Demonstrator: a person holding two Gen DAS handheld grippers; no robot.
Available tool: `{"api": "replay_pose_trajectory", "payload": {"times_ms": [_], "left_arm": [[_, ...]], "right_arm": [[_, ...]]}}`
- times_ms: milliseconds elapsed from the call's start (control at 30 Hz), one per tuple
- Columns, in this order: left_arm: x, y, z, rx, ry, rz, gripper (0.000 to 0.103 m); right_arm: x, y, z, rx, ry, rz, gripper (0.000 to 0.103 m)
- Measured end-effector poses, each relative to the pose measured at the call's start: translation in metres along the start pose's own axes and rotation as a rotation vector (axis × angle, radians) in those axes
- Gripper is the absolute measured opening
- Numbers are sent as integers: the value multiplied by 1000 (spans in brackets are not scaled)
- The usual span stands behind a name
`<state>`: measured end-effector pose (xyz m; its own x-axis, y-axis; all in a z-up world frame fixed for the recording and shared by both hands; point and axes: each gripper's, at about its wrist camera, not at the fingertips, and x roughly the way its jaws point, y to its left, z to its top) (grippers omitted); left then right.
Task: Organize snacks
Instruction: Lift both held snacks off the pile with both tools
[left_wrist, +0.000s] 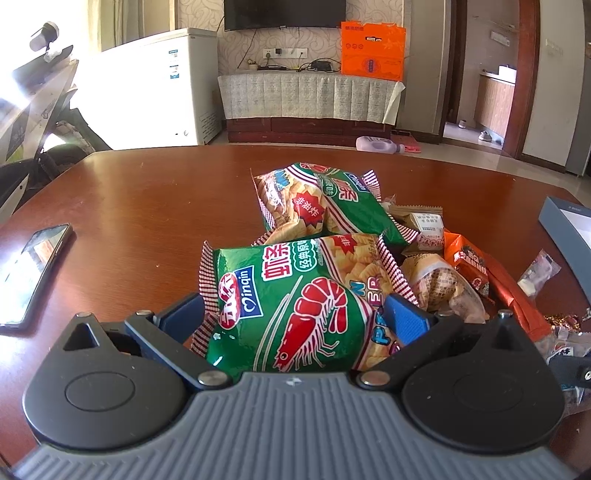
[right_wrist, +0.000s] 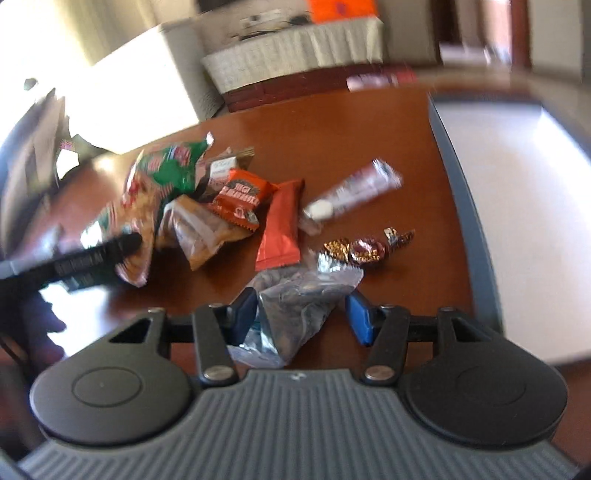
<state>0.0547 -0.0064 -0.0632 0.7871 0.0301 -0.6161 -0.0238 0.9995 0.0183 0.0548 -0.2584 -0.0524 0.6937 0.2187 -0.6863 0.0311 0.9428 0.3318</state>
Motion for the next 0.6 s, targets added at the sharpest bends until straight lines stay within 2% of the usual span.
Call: {"api": "replay_pose_trajectory", "payload": {"times_ms": [133, 267, 400, 500, 600], "left_arm": [[0, -9, -3, 61, 3, -6, 103], [1, -11, -2, 121, 6, -24, 103], [-7, -15, -3, 170, -27, -69, 79], [-10, -20, -5, 206, -39, -78, 75], [-13, -15, -3, 173, -41, -106, 71]], "right_arm": [[5, 18, -6, -81, 6, -17, 54], [6, 40, -11, -244, -17, -30, 52], [-3, 48, -15, -338, -26, -21, 49], [-12, 54, -21, -429, -51, -39, 49], [-22, 57, -23, -462, -85, -9, 48]]}}
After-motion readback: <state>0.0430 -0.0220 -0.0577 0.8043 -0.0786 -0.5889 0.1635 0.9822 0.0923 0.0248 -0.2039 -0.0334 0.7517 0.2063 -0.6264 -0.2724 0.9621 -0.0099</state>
